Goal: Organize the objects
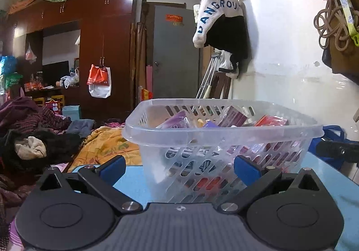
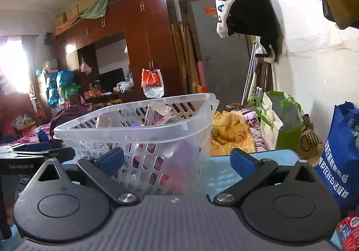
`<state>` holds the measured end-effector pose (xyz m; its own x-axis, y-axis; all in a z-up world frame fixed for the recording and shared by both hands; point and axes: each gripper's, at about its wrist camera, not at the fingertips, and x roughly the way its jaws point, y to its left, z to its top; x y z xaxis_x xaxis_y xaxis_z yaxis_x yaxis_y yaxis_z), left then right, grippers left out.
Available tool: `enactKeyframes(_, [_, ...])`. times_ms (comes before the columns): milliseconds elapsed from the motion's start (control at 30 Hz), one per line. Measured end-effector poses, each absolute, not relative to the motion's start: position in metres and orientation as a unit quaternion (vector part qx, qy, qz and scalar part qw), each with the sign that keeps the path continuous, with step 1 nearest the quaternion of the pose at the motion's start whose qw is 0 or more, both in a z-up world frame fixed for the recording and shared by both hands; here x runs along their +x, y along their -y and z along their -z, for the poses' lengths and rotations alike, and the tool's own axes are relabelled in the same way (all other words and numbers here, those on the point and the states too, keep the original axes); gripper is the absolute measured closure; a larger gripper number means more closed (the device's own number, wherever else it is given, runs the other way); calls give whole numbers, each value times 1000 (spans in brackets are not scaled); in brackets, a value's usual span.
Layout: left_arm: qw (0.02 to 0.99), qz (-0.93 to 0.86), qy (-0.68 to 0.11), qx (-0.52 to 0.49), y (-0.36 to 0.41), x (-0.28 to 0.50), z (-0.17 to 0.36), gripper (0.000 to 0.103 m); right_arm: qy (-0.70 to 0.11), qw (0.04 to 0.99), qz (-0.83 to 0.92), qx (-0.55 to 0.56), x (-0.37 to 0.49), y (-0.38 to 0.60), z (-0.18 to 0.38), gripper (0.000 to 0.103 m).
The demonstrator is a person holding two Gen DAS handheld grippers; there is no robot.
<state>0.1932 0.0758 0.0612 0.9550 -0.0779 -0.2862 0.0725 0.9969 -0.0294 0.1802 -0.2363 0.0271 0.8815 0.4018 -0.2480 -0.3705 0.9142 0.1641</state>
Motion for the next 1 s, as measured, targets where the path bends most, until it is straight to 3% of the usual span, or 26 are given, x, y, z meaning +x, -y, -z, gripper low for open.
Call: enactKeyframes(1000, [982,49,-182,20,-45,191,-106,0,-131,976,-171,-23,174,215,-72,0])
